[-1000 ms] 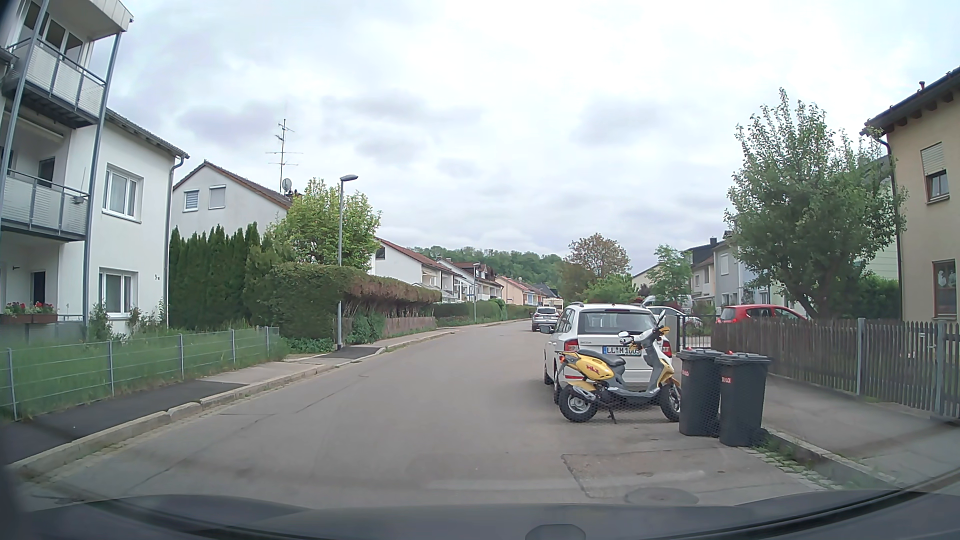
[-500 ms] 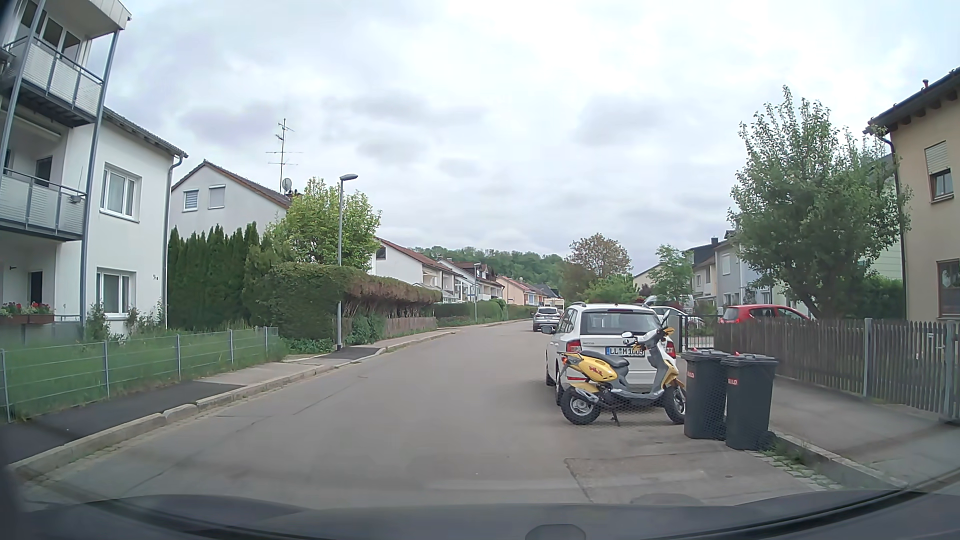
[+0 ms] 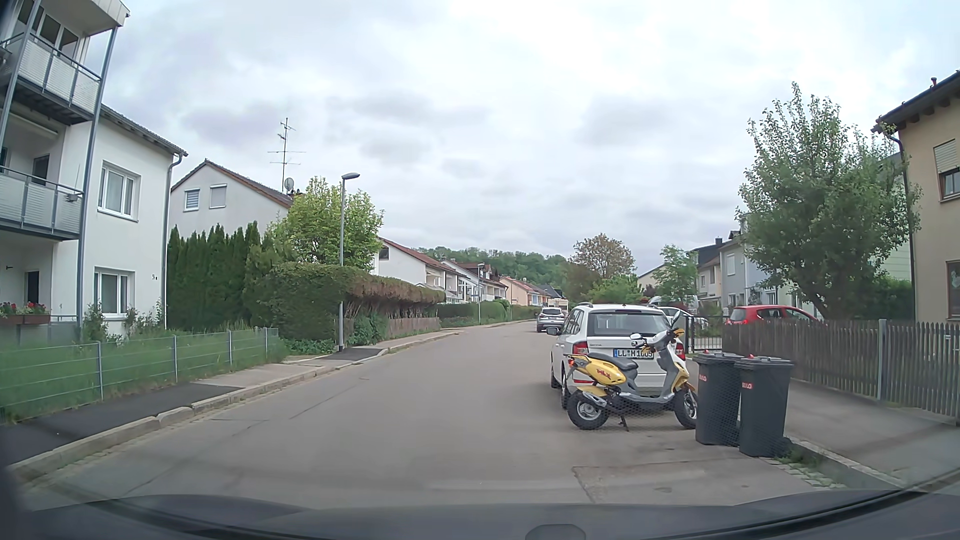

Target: Follow the waypoints while adhering to traffic rules and regulations

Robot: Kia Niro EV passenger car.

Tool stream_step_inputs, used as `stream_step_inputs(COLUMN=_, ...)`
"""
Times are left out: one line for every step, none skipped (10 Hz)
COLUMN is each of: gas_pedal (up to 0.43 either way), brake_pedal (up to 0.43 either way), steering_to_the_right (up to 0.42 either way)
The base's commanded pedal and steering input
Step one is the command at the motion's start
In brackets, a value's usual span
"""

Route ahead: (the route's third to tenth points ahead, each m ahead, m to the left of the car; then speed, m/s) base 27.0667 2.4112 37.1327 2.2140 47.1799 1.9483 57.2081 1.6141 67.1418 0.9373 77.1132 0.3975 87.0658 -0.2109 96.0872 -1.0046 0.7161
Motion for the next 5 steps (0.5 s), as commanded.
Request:
stream_step_inputs(gas_pedal=0.008, brake_pedal=0.0, steering_to_the_right=-0.104)
stream_step_inputs(gas_pedal=0.008, brake_pedal=0.0, steering_to_the_right=-0.104)
stream_step_inputs(gas_pedal=0.028, brake_pedal=0.0, steering_to_the_right=-0.105)
stream_step_inputs(gas_pedal=0.047, brake_pedal=0.0, steering_to_the_right=-0.105)
stream_step_inputs(gas_pedal=0.079, brake_pedal=0.0, steering_to_the_right=-0.106)
